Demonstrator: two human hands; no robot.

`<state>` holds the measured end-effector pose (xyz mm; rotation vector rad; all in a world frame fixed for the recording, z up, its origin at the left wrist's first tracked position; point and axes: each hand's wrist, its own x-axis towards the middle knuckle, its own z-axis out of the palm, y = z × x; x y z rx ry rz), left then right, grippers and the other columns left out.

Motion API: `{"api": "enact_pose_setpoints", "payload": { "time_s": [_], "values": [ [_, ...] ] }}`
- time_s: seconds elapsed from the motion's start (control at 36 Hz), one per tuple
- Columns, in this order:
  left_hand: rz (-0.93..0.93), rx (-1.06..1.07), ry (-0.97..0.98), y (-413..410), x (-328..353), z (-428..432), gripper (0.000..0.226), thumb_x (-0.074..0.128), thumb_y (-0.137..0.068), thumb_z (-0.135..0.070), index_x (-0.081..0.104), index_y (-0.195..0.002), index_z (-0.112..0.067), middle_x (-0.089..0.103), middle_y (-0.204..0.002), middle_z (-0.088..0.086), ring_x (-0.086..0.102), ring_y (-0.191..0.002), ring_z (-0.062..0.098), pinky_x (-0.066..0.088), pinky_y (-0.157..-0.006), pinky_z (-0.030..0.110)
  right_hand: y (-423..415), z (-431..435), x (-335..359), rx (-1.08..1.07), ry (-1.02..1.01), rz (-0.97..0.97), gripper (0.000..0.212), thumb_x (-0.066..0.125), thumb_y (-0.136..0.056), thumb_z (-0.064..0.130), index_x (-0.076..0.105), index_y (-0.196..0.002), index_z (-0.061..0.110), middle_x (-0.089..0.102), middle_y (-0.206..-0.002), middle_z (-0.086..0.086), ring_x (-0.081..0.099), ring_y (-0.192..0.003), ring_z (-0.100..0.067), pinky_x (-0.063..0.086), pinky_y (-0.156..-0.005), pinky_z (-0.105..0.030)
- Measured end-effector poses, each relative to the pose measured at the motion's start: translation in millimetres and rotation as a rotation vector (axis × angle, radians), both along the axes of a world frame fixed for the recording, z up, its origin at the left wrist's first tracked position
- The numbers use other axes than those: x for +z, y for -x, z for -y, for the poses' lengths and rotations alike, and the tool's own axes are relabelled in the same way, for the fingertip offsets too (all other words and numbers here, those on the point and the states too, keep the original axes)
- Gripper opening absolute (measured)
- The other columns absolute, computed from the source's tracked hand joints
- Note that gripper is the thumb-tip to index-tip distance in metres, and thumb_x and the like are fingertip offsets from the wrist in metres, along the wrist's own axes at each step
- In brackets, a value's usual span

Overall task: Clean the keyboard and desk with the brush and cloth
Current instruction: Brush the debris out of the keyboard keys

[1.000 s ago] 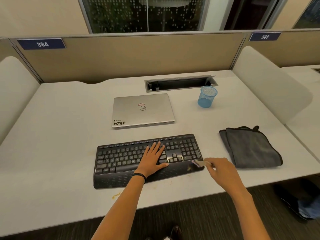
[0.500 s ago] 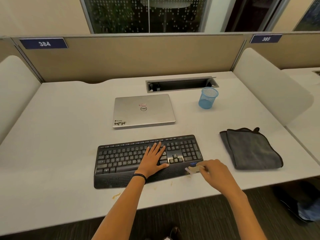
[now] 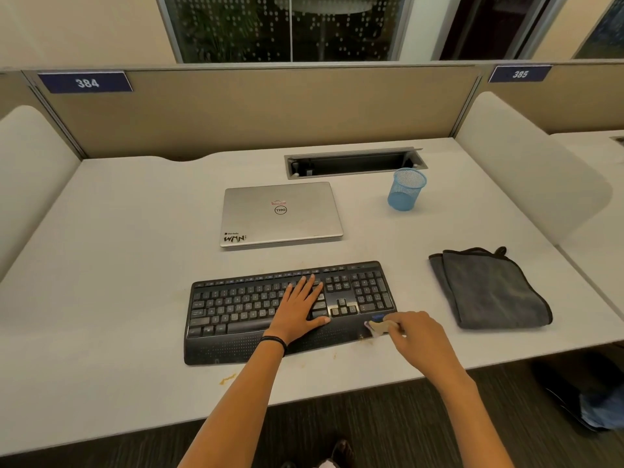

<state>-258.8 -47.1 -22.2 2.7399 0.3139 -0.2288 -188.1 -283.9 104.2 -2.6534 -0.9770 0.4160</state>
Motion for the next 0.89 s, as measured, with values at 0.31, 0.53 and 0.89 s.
{"api": "enact_pose_setpoints", "payload": {
  "time_s": [0.31, 0.53, 0.89],
  "values": [
    [-0.002, -0.003, -0.011, 0, -1, -1, 0.116, -0.01, -0.057, -0.091, -0.001, -0.15, -0.024, -0.012, -0.157, 0.001, -0.014, -0.144, 0.019, -0.016, -0.111, 0.034, -2, 2, 7, -0.113, -0.128, 0.06, 0.027, 0.044, -0.096, 0.026, 0.064, -0.112, 0.017, 0.069, -0.102, -0.005, 0.063, -0.089, -0.017, 0.04, -0.073, -0.016],
    [0.006, -0.001, -0.002, 0, -3, -1, 0.12, -0.014, -0.052, -0.093, 0.0, -0.15, -0.024, -0.013, -0.157, 0.0, -0.014, -0.144, 0.019, -0.016, -0.111, 0.034, 17, -11, 7, 0.054, -0.017, 0.009, 0.032, 0.036, -0.099, 0.032, 0.06, -0.118, 0.023, 0.067, -0.104, 0.002, 0.056, -0.083, -0.008, 0.034, -0.062, -0.01],
    [-0.015, 0.003, -0.022, 1, 3, -2, 0.084, 0.04, -0.089, -0.062, 0.0, -0.151, -0.021, -0.012, -0.158, 0.002, -0.013, -0.145, 0.02, -0.014, -0.113, 0.033, 31, -26, 13, 0.108, -0.054, -0.112, 0.026, 0.04, -0.097, 0.021, 0.066, -0.1, 0.018, 0.065, -0.094, 0.002, 0.056, -0.079, -0.009, 0.041, -0.074, -0.021]
  ]
}}
